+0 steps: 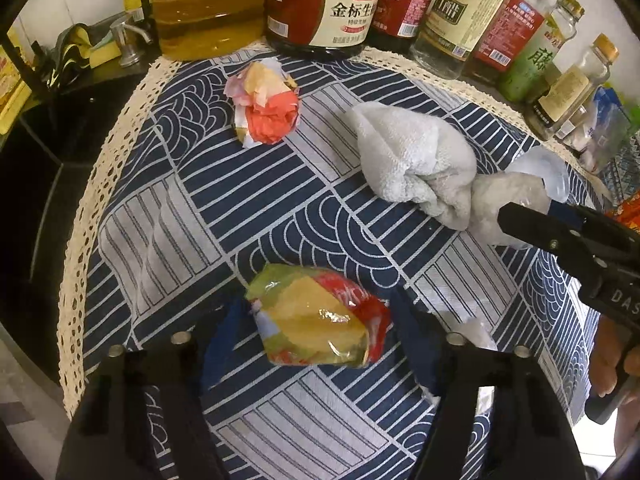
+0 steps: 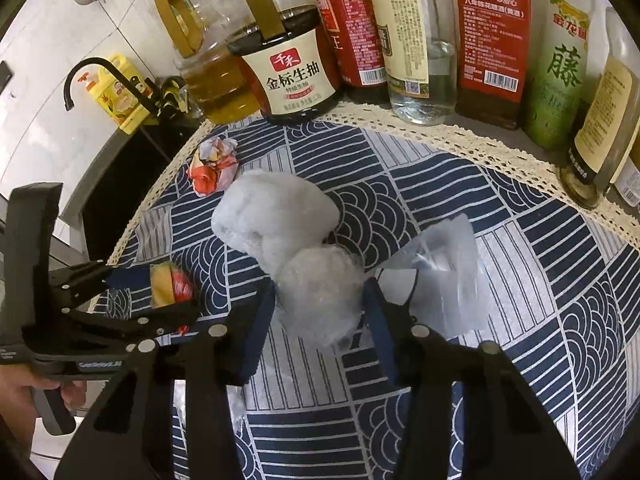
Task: Collect trash
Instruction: 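Grasp the yellow snack wrapper with the left tool while the right tool grasps the clear plastic bag, then carry the wrapper and plastic bag down to the black bin and open both tools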
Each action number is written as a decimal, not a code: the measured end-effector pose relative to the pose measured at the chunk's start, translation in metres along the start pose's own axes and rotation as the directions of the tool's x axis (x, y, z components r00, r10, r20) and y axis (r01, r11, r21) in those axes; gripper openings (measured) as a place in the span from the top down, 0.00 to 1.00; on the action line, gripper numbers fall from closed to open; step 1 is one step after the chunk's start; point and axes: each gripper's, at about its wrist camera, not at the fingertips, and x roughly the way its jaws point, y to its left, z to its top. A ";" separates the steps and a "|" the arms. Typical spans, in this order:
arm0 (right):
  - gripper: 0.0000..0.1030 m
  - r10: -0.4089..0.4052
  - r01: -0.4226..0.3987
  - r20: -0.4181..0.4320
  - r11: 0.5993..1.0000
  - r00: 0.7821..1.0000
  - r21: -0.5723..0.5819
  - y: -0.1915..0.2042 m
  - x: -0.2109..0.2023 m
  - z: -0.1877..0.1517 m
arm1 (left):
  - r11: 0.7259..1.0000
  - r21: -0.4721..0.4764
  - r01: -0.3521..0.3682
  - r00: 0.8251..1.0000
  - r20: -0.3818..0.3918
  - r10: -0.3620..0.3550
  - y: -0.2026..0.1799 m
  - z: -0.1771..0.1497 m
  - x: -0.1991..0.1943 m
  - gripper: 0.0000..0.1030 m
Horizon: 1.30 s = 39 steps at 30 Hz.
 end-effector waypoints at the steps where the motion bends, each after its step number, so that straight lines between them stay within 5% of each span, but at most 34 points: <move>1: 0.56 0.003 -0.003 0.001 1.000 1.000 0.001 -0.001 0.000 0.000 | 1.000 0.000 -0.004 1.000 0.002 0.004 -0.001 0.000 0.001 0.33; 19: 0.56 0.033 -0.035 0.057 0.999 0.998 0.020 0.006 -0.023 -0.005 | 1.000 0.000 0.001 0.999 0.037 -0.001 0.003 -0.006 -0.012 0.35; 39: 0.56 -0.073 0.062 0.125 0.995 0.989 0.084 0.101 -0.060 -0.063 | 0.983 0.121 0.137 0.984 0.096 -0.149 0.037 -0.065 -0.071 0.35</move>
